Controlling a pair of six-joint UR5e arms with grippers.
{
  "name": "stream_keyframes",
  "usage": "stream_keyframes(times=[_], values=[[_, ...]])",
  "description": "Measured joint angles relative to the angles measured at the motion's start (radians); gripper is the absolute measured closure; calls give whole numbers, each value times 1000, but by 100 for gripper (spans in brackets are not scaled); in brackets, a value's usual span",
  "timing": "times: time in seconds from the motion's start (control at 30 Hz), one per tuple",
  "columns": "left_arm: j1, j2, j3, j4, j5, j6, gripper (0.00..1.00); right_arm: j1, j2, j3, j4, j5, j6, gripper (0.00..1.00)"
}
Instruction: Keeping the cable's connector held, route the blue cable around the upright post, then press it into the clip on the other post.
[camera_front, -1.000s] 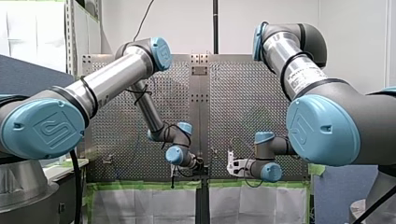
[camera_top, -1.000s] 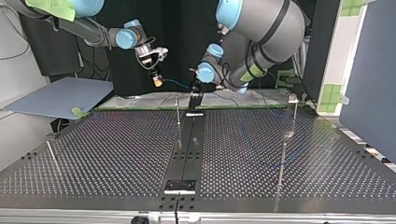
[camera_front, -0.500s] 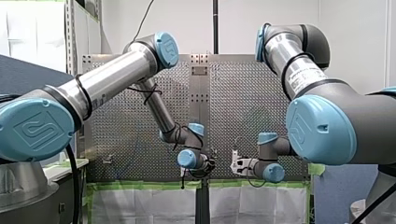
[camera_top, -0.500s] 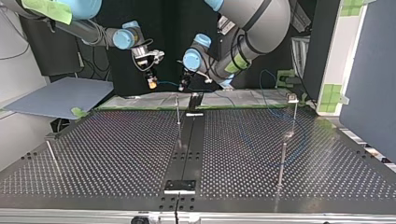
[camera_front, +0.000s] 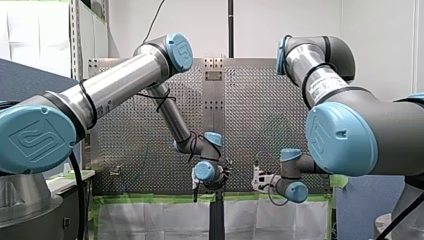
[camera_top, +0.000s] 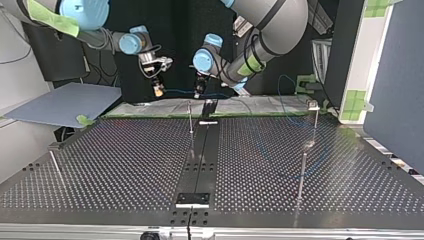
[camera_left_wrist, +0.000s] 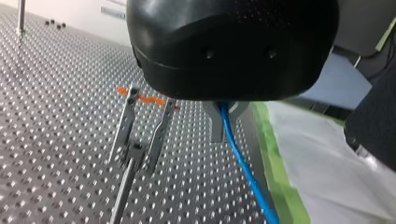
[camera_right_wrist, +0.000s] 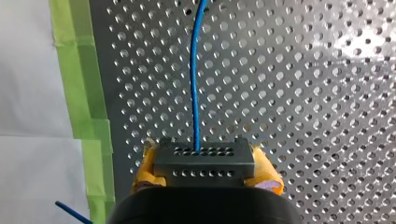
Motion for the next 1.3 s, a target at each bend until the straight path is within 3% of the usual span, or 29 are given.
stream_keyframes(times=[0.13, 0.3, 0.63, 0.8, 0.97, 1.3], values=[[3, 0, 0, 12, -32, 5, 99, -10, 0, -18, 12, -5, -5, 100], [5, 0, 0, 34, -60, 14, 99, -16, 0, -35, 25, -27, -31, 100], [17, 1, 0, 56, -51, 20, 99, -13, -2, -52, 45, -66, -119, 100], [25, 1, 0, 57, -30, 18, 99, -11, -9, -62, 53, -79, -146, 100], [34, 3, 0, 56, -9, 20, 99, -9, -33, -73, 72, -78, -145, 100], [46, 3, 0, 51, 38, 5, 99, -8, -52, -87, 96, -70, -122, 100]])
